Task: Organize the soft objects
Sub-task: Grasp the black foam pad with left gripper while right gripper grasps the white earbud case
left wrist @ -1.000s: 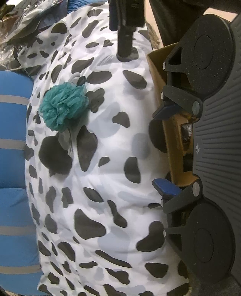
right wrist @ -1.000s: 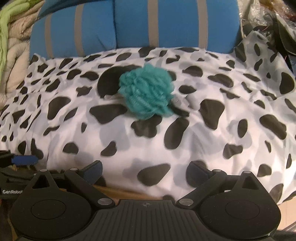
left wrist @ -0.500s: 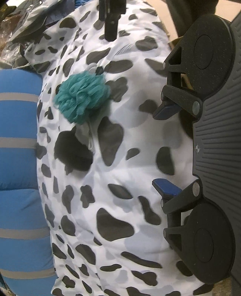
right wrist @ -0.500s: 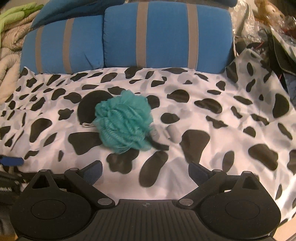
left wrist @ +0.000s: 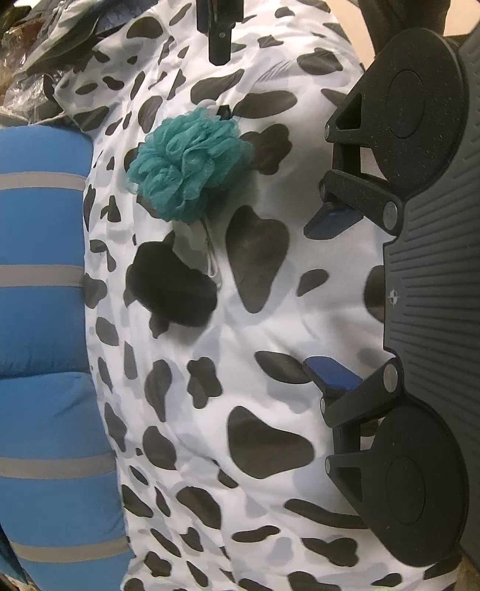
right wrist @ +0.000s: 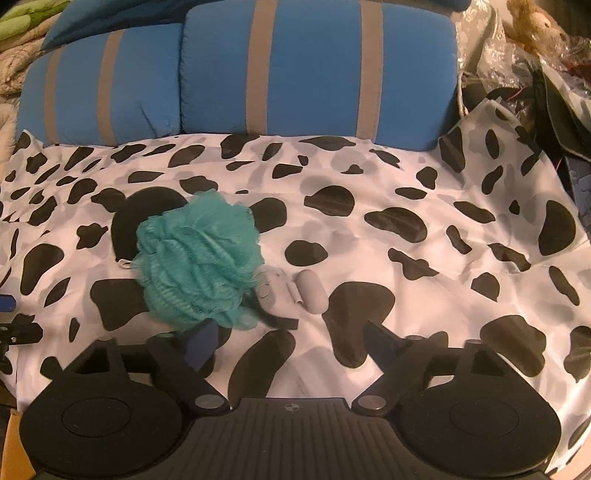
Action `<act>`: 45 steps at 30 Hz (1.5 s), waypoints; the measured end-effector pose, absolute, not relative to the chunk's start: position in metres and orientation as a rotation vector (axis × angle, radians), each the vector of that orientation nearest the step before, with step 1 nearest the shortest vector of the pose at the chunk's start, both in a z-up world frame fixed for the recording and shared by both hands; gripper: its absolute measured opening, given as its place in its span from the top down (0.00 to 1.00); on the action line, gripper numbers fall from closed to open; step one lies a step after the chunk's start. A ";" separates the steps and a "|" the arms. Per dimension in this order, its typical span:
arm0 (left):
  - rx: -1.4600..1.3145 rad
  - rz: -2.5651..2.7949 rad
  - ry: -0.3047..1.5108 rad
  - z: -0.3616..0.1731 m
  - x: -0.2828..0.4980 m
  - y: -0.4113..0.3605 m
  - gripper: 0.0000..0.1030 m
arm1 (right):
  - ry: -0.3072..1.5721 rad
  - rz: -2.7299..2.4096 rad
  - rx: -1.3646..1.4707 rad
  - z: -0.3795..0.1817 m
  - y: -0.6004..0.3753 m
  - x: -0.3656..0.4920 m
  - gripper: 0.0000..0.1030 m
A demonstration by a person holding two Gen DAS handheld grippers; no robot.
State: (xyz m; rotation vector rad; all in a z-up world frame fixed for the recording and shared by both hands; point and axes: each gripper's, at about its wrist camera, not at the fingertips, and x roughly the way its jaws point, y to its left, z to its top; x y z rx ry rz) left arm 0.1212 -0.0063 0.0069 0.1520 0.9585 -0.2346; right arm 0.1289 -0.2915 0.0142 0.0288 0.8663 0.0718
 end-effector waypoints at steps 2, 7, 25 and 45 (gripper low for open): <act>0.159 -0.237 0.958 0.007 0.126 -0.007 0.33 | 0.875 0.078 0.040 0.011 -0.296 0.136 0.25; 0.162 -0.244 0.957 0.007 0.141 -0.009 0.33 | 0.892 0.106 0.019 0.003 -0.296 0.154 0.35; 0.160 -0.224 0.966 0.007 0.195 -0.007 0.33 | 0.982 0.189 -0.100 -0.042 -0.274 0.215 0.53; 0.134 -0.323 0.879 0.005 0.226 -0.012 0.33 | 1.043 0.070 -0.233 -0.047 -0.278 0.227 0.76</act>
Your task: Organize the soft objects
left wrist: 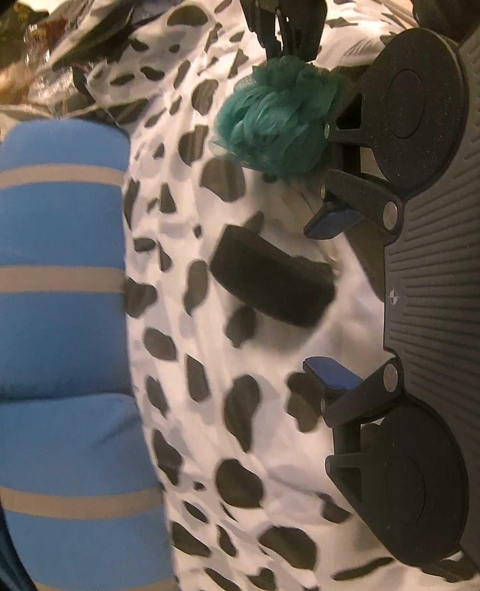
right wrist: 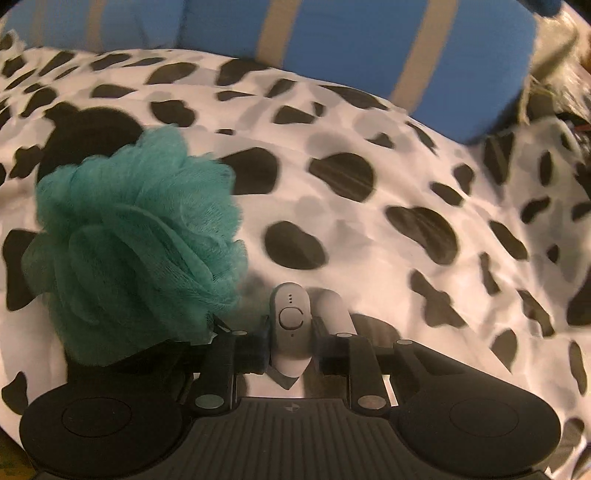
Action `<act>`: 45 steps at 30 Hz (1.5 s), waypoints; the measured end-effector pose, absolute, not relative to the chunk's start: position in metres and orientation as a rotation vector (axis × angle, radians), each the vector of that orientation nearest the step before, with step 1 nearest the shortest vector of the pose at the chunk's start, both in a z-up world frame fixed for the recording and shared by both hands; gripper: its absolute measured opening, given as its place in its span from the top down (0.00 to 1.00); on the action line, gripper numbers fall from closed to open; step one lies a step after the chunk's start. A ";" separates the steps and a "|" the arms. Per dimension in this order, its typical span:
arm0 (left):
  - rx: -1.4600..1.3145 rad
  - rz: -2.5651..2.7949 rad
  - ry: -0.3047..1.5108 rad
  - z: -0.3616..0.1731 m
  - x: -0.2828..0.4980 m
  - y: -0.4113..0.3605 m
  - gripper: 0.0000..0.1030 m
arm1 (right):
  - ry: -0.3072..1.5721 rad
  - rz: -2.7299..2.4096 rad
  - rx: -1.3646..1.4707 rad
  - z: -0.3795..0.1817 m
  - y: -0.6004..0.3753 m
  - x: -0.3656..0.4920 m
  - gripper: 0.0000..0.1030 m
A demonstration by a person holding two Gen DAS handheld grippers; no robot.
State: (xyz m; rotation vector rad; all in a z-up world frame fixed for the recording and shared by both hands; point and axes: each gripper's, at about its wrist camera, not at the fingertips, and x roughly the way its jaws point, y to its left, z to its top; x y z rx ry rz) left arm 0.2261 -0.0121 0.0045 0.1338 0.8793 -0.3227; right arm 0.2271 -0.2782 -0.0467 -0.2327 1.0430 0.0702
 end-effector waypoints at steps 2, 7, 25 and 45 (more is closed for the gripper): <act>0.139 -0.345 0.858 0.003 0.231 -0.015 0.32 | 1.044 0.030 -0.205 -0.042 -0.288 0.227 0.76; 0.155 -0.401 0.827 -0.005 0.246 -0.022 0.32 | 1.027 -0.045 -0.120 -0.025 -0.314 0.226 0.76; 0.150 -0.467 0.895 -0.042 0.289 -0.027 0.47 | 0.889 0.017 0.108 0.031 -0.347 0.199 0.76; 0.016 -0.407 0.823 0.010 0.261 -0.020 0.57 | 0.732 0.060 0.199 0.053 -0.334 0.171 0.76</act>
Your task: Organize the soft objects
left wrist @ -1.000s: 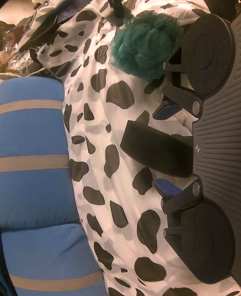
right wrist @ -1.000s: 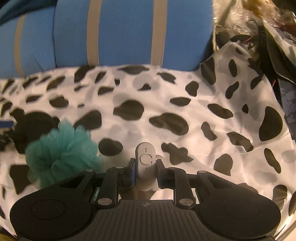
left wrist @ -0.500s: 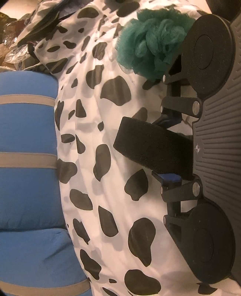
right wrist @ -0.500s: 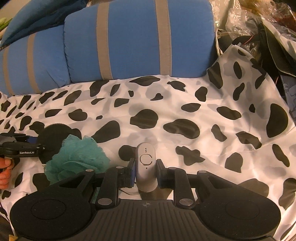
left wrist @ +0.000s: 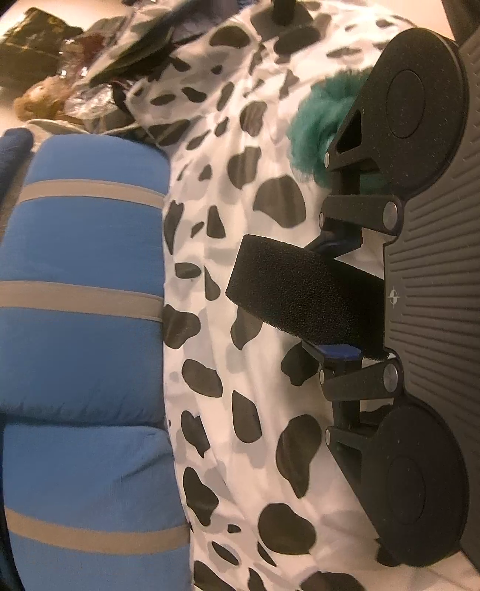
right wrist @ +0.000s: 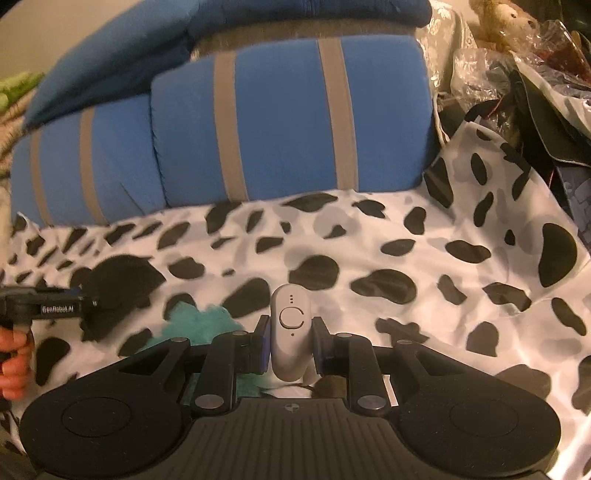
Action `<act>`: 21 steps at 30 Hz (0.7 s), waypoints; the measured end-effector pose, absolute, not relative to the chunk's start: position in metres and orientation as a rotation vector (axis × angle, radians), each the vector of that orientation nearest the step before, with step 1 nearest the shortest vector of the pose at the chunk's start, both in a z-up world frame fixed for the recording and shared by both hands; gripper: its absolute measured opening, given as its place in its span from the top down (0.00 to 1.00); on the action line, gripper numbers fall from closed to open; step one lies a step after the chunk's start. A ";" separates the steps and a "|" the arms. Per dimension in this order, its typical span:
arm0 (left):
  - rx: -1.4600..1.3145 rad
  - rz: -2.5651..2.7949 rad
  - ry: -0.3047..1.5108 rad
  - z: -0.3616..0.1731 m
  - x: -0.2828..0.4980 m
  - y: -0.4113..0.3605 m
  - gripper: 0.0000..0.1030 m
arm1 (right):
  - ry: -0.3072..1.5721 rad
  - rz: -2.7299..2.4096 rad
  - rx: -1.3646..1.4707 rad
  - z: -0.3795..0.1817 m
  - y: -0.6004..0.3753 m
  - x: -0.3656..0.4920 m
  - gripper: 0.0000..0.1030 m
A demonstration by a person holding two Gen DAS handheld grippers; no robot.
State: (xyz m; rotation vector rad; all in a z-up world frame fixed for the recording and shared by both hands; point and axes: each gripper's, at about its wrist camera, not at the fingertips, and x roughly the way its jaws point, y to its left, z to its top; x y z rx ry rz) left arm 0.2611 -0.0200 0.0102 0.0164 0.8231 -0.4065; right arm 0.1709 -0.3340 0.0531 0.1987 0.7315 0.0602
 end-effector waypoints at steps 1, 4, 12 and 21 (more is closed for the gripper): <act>0.010 -0.405 0.821 0.013 0.257 -0.020 0.57 | 0.724 0.068 0.212 0.055 -0.334 0.169 0.76; 0.004 -0.396 0.807 0.020 0.243 -0.017 0.57 | 0.710 0.088 0.234 0.059 -0.330 0.162 0.76; -0.023 -0.342 0.773 0.041 0.207 -0.007 0.57 | 0.698 0.168 0.194 0.065 -0.302 0.144 0.76; -0.020 -0.322 0.783 0.047 0.171 -0.006 0.57 | 0.762 0.263 0.146 0.060 -0.267 0.120 0.76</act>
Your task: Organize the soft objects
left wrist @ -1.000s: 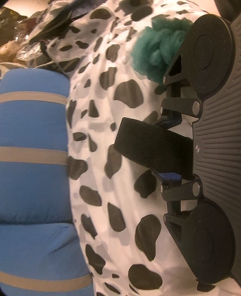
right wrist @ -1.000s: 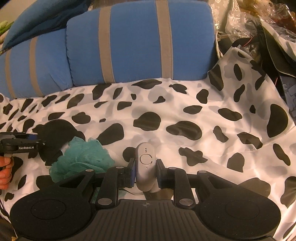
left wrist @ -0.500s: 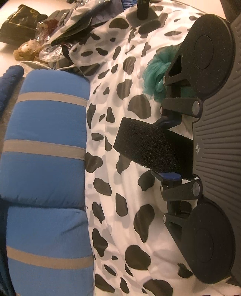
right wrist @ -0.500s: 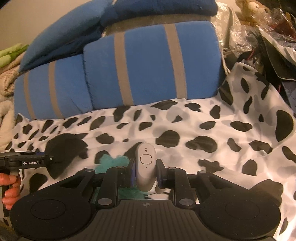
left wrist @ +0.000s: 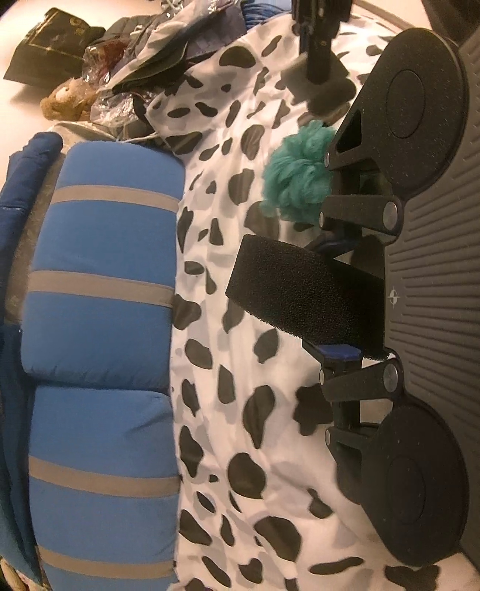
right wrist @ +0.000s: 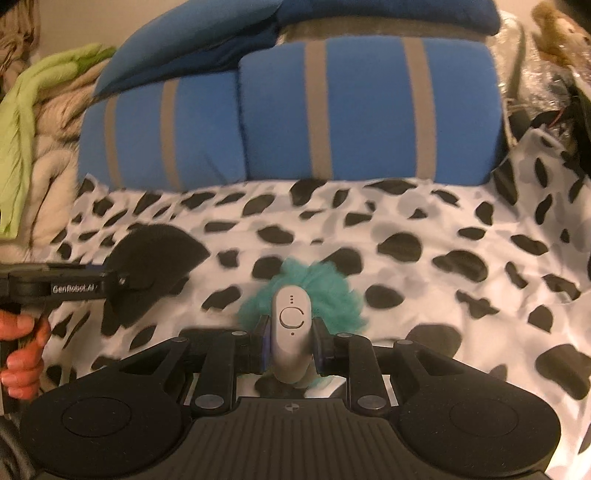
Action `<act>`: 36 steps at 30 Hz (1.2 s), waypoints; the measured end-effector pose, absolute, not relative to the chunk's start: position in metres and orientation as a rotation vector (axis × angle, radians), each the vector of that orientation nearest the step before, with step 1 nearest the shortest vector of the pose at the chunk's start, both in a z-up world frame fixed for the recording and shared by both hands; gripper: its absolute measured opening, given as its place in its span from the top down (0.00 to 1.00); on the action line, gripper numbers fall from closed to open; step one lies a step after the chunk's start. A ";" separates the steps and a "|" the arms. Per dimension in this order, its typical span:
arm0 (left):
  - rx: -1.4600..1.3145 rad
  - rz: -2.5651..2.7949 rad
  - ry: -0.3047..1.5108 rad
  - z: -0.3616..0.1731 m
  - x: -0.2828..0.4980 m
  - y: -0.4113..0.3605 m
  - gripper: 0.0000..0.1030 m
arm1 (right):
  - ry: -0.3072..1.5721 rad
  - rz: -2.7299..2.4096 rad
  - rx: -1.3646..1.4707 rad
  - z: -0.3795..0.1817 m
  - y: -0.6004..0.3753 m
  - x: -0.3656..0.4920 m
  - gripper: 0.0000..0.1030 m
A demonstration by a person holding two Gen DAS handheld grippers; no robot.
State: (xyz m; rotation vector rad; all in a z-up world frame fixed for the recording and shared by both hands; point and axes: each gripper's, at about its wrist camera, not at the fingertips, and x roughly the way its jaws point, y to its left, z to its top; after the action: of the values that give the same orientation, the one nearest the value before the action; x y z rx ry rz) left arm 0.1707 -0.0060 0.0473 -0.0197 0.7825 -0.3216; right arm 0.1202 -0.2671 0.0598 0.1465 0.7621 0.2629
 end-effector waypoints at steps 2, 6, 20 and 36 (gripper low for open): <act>-0.029 -0.314 0.788 0.047 0.164 -0.004 0.57 | 0.778 0.278 0.136 0.058 -0.261 0.116 0.76; -0.037 -0.320 0.799 0.047 0.150 -0.003 0.57 | 0.802 0.296 0.132 0.055 -0.253 0.107 0.76; -0.027 -0.334 0.883 0.038 0.096 -0.008 0.57 | 0.890 0.334 0.130 0.041 -0.237 0.069 0.76; 0.020 -0.385 0.968 0.036 0.035 -0.013 0.57 | 1.010 0.404 0.081 0.028 -0.207 0.026 0.75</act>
State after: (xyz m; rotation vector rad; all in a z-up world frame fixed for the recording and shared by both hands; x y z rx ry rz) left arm 0.0346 -0.0128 0.0360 0.0197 0.9685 -0.3847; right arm 0.0261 -0.2072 0.0276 0.0812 1.0100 0.4039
